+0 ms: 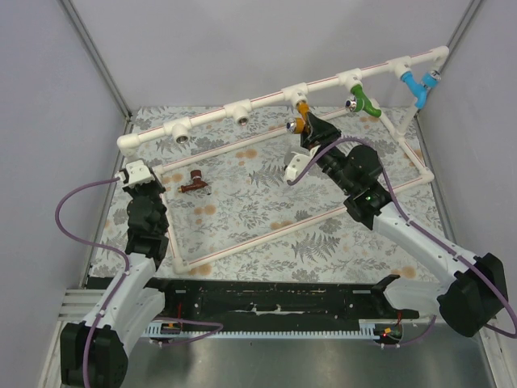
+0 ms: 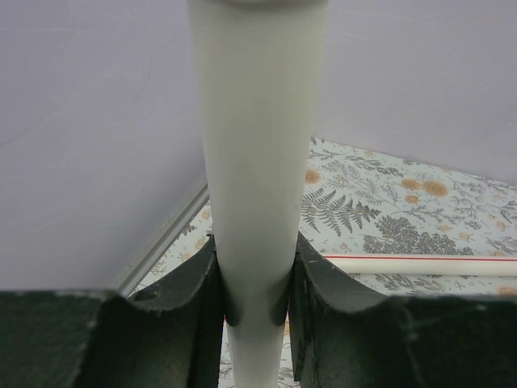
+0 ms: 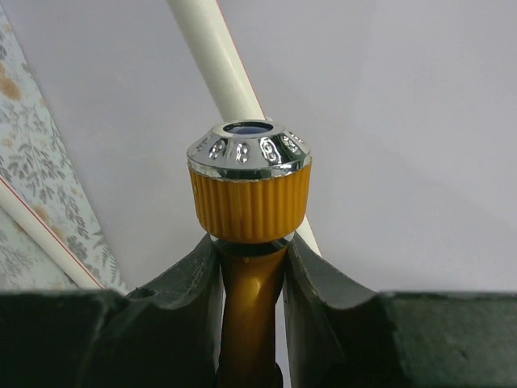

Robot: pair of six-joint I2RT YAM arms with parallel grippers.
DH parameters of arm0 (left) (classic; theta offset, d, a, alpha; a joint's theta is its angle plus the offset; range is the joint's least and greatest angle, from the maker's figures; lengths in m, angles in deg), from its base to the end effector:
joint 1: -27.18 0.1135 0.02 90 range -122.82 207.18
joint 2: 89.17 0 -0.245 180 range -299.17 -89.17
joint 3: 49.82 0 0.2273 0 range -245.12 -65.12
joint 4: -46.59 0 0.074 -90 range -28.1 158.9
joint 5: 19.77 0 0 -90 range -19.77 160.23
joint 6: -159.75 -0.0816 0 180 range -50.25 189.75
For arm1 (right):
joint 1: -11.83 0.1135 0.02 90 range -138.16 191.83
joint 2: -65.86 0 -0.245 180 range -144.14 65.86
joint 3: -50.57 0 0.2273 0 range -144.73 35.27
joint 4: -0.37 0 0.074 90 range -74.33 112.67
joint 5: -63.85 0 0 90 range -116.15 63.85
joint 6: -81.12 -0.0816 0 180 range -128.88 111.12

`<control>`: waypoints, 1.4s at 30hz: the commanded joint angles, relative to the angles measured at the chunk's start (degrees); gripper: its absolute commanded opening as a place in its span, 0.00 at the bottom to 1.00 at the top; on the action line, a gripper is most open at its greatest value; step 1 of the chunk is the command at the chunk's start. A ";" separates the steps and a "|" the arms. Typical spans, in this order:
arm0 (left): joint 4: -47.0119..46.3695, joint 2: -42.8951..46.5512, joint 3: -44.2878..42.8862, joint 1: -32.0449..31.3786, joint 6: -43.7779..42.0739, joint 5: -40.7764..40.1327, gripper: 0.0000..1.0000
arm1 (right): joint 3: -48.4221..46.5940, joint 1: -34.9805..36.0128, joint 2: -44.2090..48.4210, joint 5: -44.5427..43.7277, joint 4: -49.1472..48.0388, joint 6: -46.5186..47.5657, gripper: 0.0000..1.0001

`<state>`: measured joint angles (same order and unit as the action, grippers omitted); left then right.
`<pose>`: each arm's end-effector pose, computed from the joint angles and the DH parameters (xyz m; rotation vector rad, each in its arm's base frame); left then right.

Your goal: Install the water faucets

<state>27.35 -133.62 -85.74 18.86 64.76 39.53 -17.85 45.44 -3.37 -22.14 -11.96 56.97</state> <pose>0.2153 0.0106 0.2781 -0.2869 1.3886 0.3221 0.2572 0.1778 0.3704 -1.0925 0.8479 -0.4232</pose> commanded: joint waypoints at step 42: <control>-1.49 1.47 -0.91 -2.14 -0.90 2.31 0.02 | 5.04 -0.74 -7.14 -31.07 -11.29 -79.01 0.00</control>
<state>27.44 -133.55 -85.74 18.47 64.71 38.94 -16.00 45.44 -6.13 -38.01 -27.55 -7.18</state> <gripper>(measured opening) 0.365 0.361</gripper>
